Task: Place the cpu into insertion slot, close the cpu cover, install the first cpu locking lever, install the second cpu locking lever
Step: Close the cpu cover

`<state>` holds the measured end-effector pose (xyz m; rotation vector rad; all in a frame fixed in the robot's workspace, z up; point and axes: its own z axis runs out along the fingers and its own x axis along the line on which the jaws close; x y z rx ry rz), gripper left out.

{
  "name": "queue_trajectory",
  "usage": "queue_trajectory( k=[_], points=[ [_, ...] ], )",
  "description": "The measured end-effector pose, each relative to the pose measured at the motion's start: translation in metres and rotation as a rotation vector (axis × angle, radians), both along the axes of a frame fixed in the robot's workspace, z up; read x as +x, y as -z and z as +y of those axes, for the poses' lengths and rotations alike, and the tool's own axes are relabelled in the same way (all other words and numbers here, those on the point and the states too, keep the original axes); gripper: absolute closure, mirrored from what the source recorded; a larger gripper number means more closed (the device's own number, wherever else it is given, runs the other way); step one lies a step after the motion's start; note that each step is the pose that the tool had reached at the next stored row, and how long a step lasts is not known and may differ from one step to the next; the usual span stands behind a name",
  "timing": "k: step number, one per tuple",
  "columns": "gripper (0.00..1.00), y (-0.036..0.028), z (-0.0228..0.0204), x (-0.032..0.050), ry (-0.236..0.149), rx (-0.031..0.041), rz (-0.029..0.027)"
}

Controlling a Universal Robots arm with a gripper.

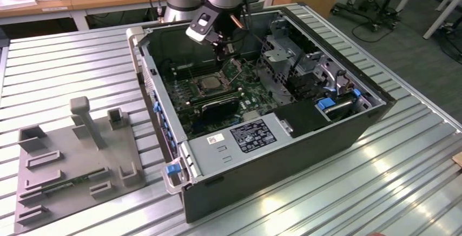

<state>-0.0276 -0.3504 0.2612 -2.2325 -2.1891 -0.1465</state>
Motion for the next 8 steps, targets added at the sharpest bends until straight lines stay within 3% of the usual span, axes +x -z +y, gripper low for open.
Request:
queue_trajectory(
  k=[8],
  points=[
    [0.89, -0.0014, 0.0001, 0.001, 0.0, 0.0001, -0.0001]
  ],
)
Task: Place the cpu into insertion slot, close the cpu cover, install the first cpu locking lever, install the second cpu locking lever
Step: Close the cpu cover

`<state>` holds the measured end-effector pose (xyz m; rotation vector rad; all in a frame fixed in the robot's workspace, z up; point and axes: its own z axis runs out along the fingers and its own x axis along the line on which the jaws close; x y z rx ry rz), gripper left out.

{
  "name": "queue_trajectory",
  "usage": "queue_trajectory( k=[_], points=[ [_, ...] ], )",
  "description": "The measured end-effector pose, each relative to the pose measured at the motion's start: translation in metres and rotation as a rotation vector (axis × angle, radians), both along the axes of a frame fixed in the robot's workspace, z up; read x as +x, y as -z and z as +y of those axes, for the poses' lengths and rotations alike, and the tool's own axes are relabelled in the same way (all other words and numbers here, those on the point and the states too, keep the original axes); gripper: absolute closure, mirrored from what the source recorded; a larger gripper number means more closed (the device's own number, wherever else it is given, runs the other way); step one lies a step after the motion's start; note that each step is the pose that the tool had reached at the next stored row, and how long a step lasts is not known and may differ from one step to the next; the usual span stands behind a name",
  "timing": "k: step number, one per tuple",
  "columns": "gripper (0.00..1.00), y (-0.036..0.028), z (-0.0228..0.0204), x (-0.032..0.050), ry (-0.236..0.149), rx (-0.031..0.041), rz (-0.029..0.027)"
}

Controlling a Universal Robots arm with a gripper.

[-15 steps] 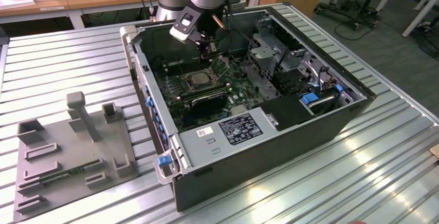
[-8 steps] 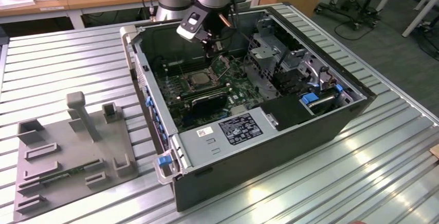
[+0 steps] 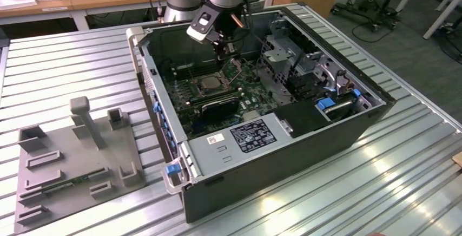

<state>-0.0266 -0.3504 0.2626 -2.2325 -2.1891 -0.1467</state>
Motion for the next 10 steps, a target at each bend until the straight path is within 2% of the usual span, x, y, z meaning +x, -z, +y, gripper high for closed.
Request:
queue_trajectory(
  k=[10],
  points=[
    [0.89, -0.003, 0.0004, 0.0, 0.0, -0.0002, 0.0001]
  ],
)
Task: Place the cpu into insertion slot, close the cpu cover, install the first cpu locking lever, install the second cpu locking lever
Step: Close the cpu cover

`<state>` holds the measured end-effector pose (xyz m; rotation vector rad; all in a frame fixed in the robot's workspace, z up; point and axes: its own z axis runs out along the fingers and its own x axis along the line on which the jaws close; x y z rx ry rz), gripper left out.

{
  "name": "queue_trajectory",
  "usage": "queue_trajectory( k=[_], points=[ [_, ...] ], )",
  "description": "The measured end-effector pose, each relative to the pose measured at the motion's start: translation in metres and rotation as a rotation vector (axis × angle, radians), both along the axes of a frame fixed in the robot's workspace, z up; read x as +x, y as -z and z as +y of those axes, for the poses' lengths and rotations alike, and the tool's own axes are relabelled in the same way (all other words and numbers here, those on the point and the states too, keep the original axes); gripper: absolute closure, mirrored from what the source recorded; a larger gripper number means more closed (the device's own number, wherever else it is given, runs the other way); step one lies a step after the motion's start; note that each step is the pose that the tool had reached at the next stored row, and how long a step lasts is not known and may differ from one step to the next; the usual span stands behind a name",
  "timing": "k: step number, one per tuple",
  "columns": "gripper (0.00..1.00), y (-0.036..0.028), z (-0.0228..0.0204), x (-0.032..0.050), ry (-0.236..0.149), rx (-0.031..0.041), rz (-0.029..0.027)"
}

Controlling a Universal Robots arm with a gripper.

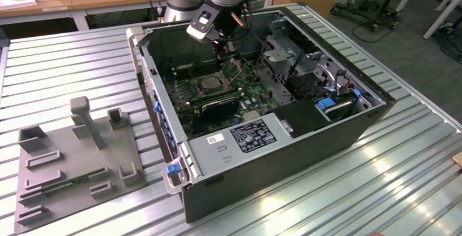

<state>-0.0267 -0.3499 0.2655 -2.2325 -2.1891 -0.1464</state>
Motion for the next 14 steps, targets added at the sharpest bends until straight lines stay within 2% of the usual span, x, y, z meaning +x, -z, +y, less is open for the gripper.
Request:
queue_trajectory(
  k=[7, 14],
  points=[
    [0.89, -0.0004, 0.0, 0.0008, 0.0, 0.0001, 0.0],
    [0.89, -0.0002, 0.0, 0.0114, 0.0, 0.0001, 0.0]
  ],
)
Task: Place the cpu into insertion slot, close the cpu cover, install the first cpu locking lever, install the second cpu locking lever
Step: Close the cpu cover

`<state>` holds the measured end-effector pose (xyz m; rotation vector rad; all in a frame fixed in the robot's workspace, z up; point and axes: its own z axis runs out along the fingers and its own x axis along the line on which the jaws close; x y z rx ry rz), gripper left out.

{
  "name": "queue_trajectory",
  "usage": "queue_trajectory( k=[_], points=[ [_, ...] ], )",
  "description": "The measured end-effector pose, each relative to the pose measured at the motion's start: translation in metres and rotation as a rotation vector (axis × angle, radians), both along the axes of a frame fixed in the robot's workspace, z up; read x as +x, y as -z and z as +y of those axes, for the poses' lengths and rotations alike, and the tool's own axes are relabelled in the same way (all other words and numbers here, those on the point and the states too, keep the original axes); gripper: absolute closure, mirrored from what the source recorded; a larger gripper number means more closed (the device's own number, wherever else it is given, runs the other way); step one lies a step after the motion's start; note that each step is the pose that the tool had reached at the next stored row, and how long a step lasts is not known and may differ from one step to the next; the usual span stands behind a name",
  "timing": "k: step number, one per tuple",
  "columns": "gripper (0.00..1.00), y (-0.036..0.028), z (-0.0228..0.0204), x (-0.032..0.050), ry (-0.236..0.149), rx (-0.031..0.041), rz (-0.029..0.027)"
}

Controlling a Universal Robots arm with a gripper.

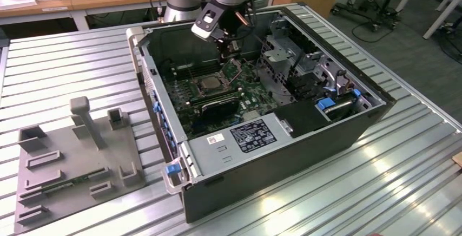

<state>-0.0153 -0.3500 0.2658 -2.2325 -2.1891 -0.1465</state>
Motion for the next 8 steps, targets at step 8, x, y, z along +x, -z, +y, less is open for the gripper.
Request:
queue_trajectory(
  k=[8],
  points=[
    [0.89, 0.0003, 0.0, 0.0197, 0.0, 0.0, 0.0]
  ],
)
